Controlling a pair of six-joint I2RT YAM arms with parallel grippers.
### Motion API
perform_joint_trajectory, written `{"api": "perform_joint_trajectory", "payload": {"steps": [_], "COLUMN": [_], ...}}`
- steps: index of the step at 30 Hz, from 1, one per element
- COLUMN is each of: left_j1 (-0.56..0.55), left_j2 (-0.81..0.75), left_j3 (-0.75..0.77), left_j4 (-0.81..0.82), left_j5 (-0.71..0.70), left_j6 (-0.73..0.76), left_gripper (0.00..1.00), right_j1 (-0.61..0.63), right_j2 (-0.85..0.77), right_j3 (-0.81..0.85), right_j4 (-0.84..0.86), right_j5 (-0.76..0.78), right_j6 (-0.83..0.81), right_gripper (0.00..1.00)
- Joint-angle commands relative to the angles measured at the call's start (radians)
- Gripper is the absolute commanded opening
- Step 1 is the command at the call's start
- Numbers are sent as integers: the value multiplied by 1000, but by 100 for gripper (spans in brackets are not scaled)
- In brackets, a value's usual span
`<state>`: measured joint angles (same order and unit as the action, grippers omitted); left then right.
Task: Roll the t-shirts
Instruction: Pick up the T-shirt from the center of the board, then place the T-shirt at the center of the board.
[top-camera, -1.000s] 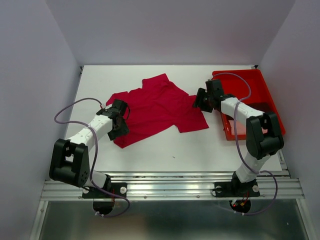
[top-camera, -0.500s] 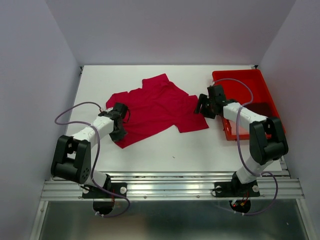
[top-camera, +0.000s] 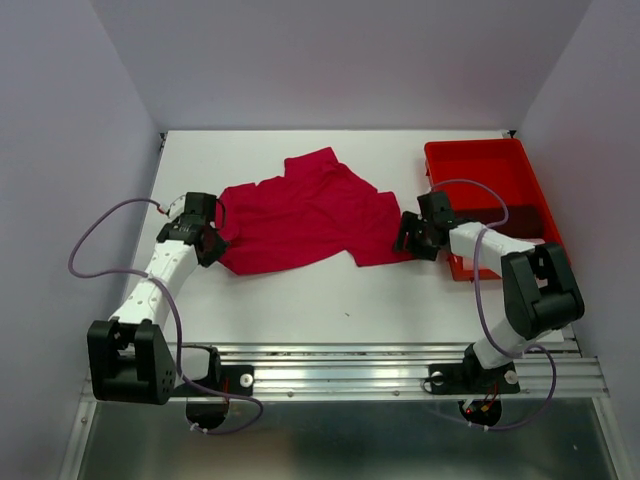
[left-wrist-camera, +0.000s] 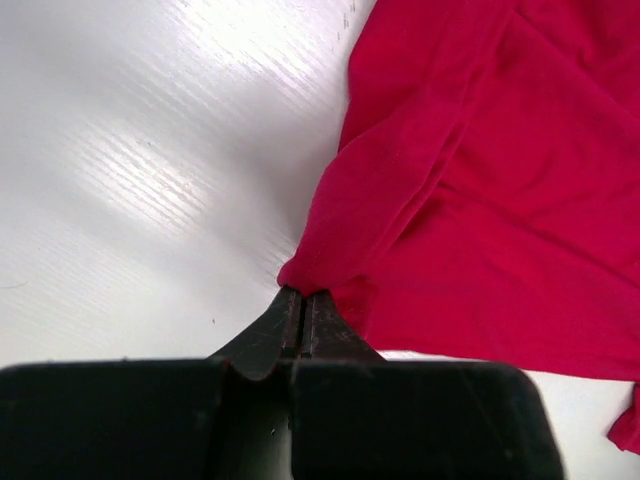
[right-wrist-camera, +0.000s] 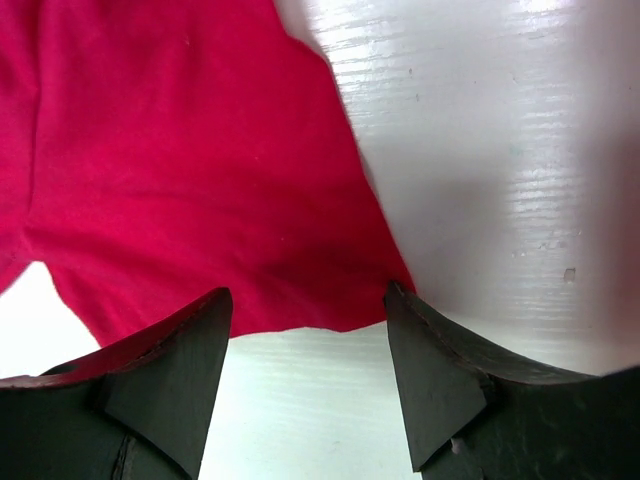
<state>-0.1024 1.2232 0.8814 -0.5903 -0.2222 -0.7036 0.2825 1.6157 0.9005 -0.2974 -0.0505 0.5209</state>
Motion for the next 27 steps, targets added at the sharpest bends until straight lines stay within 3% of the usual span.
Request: {"api": "perform_joint_trajectory", "payload": {"steps": [1, 3, 4, 5, 6, 8, 10, 18, 20, 22, 24, 27], "left_j1": [12, 18, 23, 29, 36, 50, 66, 135, 150, 182, 210, 265], "left_j2": [13, 30, 38, 47, 59, 110, 202, 469, 484, 496, 467, 370], "left_j3": [13, 11, 13, 17, 24, 73, 140, 828, 990, 1063, 1044, 859], "left_j4": [36, 52, 70, 82, 96, 132, 139, -2, -37, -52, -52, 0], "left_j5": [27, 38, 55, 69, 79, 93, 118, 184, 193, 217, 285, 342], "left_j6": [30, 36, 41, 46, 58, 70, 101, 182, 200, 211, 219, 228], "left_gripper": [0, 0, 0, 0, 0, 0, 0, 0, 0, 0, 0, 0], "right_j1": [-5, -5, -5, -5, -5, -5, -5, -14, -14, -14, -14, -14], "right_j2": [-34, -10, 16, 29, 39, 73, 99, 141, 112, 48, 3, -101], "right_j3": [-37, -43, -37, -32, -26, 26, 87, 637, 675, 651, 597, 415], "right_j4": [55, 75, 87, 98, 107, 113, 109, -66, -88, -86, -82, -59], "right_j5": [-2, -5, -17, -26, -34, -34, -25, 86, 109, 107, 104, 72], "right_j6": [13, 24, 27, 31, 36, 47, 48, -16, -19, -24, -28, -22], "right_gripper": [68, 61, 49, 49, 30, 9, 1, 1, 1, 1, 1, 1]}}
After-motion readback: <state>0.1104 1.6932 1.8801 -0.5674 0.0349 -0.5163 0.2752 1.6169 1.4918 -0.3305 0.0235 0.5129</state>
